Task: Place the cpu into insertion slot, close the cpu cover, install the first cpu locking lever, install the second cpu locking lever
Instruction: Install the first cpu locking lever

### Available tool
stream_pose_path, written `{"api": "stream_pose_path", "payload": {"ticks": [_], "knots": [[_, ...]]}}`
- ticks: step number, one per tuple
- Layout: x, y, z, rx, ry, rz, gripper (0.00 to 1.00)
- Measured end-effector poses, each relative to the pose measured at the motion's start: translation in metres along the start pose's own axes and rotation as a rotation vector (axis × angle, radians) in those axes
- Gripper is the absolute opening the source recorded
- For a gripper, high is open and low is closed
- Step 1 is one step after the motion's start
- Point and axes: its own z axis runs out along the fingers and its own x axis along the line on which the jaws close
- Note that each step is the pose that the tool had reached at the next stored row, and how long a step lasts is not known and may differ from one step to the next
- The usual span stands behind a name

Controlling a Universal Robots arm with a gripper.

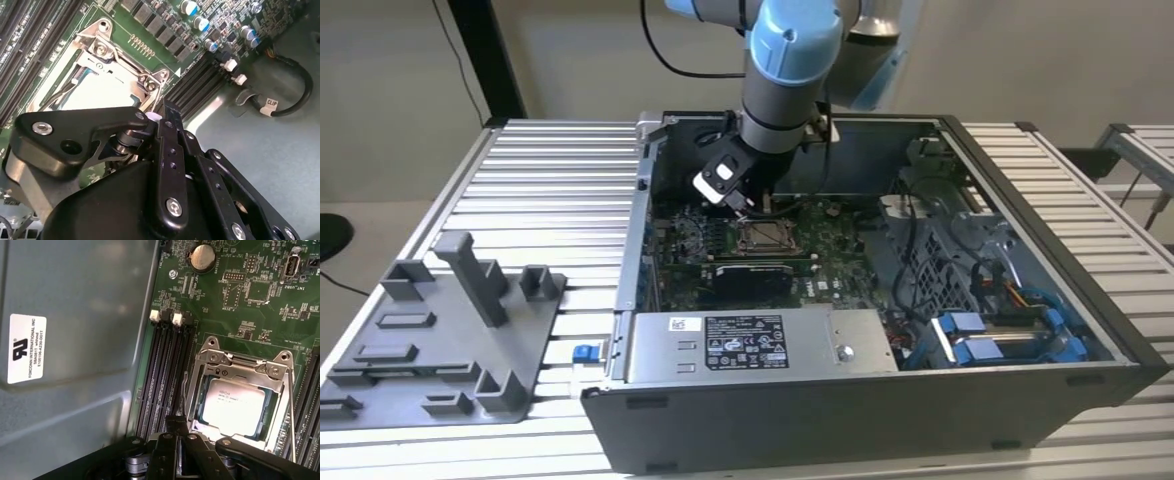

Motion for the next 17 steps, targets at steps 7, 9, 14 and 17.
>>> {"api": "stream_pose_path", "payload": {"ticks": [7,9,14,17], "knots": [[-0.0015,0.0058,0.0008,0.0,0.0001,0.0,0.0],[-0.0019,0.0074,0.001,0.0,0.0001,0.0,0.0],[-0.0029,0.0116,0.0015,0.0002,0.0,0.0,0.0],[-0.0035,0.0138,0.002,0.0002,0.0,0.0,0.0]]}}
